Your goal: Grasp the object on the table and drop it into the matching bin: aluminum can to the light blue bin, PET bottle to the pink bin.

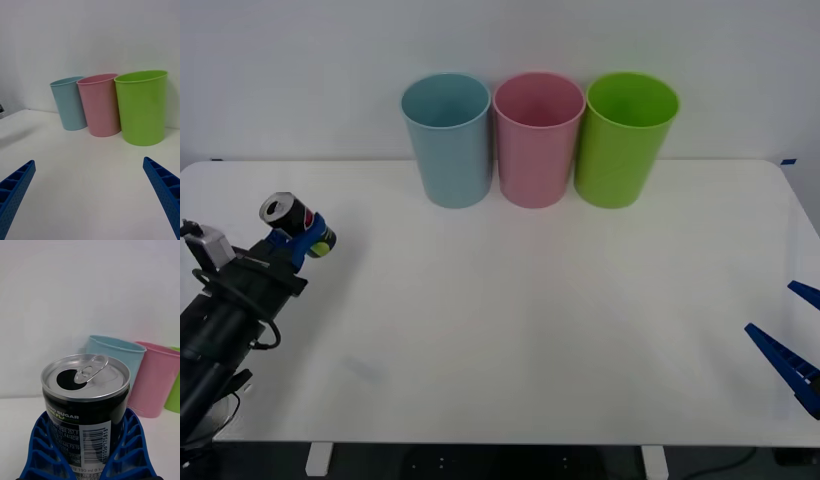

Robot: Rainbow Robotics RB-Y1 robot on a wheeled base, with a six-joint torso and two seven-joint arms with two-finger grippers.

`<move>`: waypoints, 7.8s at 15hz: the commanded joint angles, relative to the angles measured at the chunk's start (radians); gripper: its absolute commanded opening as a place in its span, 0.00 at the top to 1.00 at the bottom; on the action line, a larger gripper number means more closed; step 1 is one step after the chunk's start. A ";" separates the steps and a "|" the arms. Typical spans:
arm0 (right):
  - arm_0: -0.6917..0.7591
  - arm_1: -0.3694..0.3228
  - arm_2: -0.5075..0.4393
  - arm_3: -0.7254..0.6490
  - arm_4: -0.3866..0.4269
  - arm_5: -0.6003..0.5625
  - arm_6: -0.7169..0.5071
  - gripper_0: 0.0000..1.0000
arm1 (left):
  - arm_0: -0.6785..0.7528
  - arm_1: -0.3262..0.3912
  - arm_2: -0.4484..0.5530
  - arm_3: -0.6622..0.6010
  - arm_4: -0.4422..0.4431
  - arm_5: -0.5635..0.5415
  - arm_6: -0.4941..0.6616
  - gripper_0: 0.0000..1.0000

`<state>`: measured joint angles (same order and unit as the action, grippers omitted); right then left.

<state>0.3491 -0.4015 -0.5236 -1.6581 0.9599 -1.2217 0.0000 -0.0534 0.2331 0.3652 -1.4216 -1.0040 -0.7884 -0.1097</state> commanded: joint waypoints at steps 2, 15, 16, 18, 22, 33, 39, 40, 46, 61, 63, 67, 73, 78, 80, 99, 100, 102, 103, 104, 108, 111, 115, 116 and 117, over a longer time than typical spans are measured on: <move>0.000 0.000 0.000 0.000 0.000 0.000 0.000 0.00 | -0.106 0.000 -0.003 -0.010 -0.074 0.061 0.130 1.00; 0.000 0.000 0.000 0.000 0.000 0.000 0.000 0.00 | -0.453 0.000 -0.052 0.052 -0.354 0.219 0.498 1.00; 0.000 0.000 0.000 0.000 0.000 0.000 0.000 0.00 | -0.491 0.000 -0.055 0.090 -0.375 0.225 0.493 1.00; 0.000 0.000 0.000 0.000 0.000 0.000 0.000 0.00 | -0.563 0.000 -0.055 0.167 -0.412 0.236 0.486 1.00; 0.000 0.000 0.000 0.000 0.000 0.000 0.000 0.00 | -0.701 0.000 -0.065 0.325 -0.493 0.270 0.467 1.00; 0.000 0.000 0.000 0.000 0.000 0.000 0.000 0.00 | -0.987 -0.003 -0.088 0.676 -0.622 0.356 0.420 1.00; 0.000 0.000 0.000 0.000 0.000 0.000 0.000 0.00 | -0.987 -0.003 -0.104 0.676 -0.628 0.374 0.412 0.98; 0.000 0.000 0.000 0.000 0.000 0.000 0.000 0.00 | -0.987 -0.005 -0.111 0.676 -0.627 0.374 0.410 0.98; 0.000 0.000 0.000 0.000 0.000 0.000 0.000 0.00 | -0.987 -0.005 -0.147 0.675 -0.619 0.377 0.410 0.98; 0.000 0.000 0.000 0.000 0.000 0.000 0.000 0.00 | -0.985 -0.003 -0.198 0.667 -0.577 0.406 0.406 0.00; 0.000 0.000 0.000 0.000 0.000 0.000 0.000 0.00 | -0.985 -0.003 -0.198 0.667 -0.568 0.405 0.406 0.00; 0.000 0.000 0.000 0.000 0.000 0.000 0.000 0.00 | -0.964 0.018 -0.198 0.667 -0.476 0.334 0.387 0.00; 0.000 0.000 0.000 0.000 0.000 0.000 0.000 0.00 | -0.792 0.095 -0.198 0.506 -0.317 0.150 0.358 0.00; 0.000 0.000 0.000 0.000 0.000 0.000 0.000 0.00 | -0.540 0.179 -0.255 0.234 -0.142 0.130 0.357 0.00; 0.000 0.000 0.000 0.000 0.000 0.000 0.000 0.00 | -0.447 0.221 -0.259 0.136 -0.093 0.118 0.351 0.00; 0.000 0.000 0.000 0.000 0.000 0.000 0.000 0.00 | 0.202 0.331 0.060 -0.298 0.030 -0.232 0.275 0.00; 0.000 0.000 0.000 0.000 0.000 0.000 0.000 0.00 | 0.224 0.331 0.072 -0.310 0.030 -0.238 0.271 0.00; 0.000 0.000 0.000 0.000 0.000 0.000 0.000 0.00 | 0.264 0.331 0.095 -0.324 0.030 -0.255 0.255 0.00; 0.000 0.000 0.000 0.000 0.000 0.000 0.000 0.00 | 0.280 0.331 0.104 -0.329 0.027 -0.264 0.245 0.00; 0.000 0.000 0.000 0.000 0.000 0.000 0.000 0.00 | 0.293 0.331 0.115 -0.330 0.027 -0.273 0.217 0.00; 0.000 0.000 0.000 0.000 0.000 0.000 0.000 0.00 | 0.333 0.331 0.167 -0.330 0.028 -0.301 0.199 0.00; 0.000 0.000 0.000 0.000 0.000 0.000 0.000 0.00 | 0.369 0.331 0.202 -0.329 0.033 -0.312 0.200 0.00; 0.000 0.000 0.000 0.000 0.000 0.000 0.000 0.00 | 0.394 0.330 0.204 -0.329 0.056 -0.308 0.206 0.00; 0.000 0.000 0.000 0.000 0.000 0.000 0.000 0.00 | 0.394 0.330 0.204 -0.329 0.056 -0.308 0.206 0.00; 0.000 0.000 0.000 0.000 0.000 0.000 0.000 0.00 | 0.394 0.330 0.204 -0.329 0.056 -0.308 0.206 0.00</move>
<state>0.3490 -0.4014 -0.5236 -1.6581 0.9599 -1.2217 -0.0001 0.3406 0.5631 0.5693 -1.7507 -0.9481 -1.0975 0.0965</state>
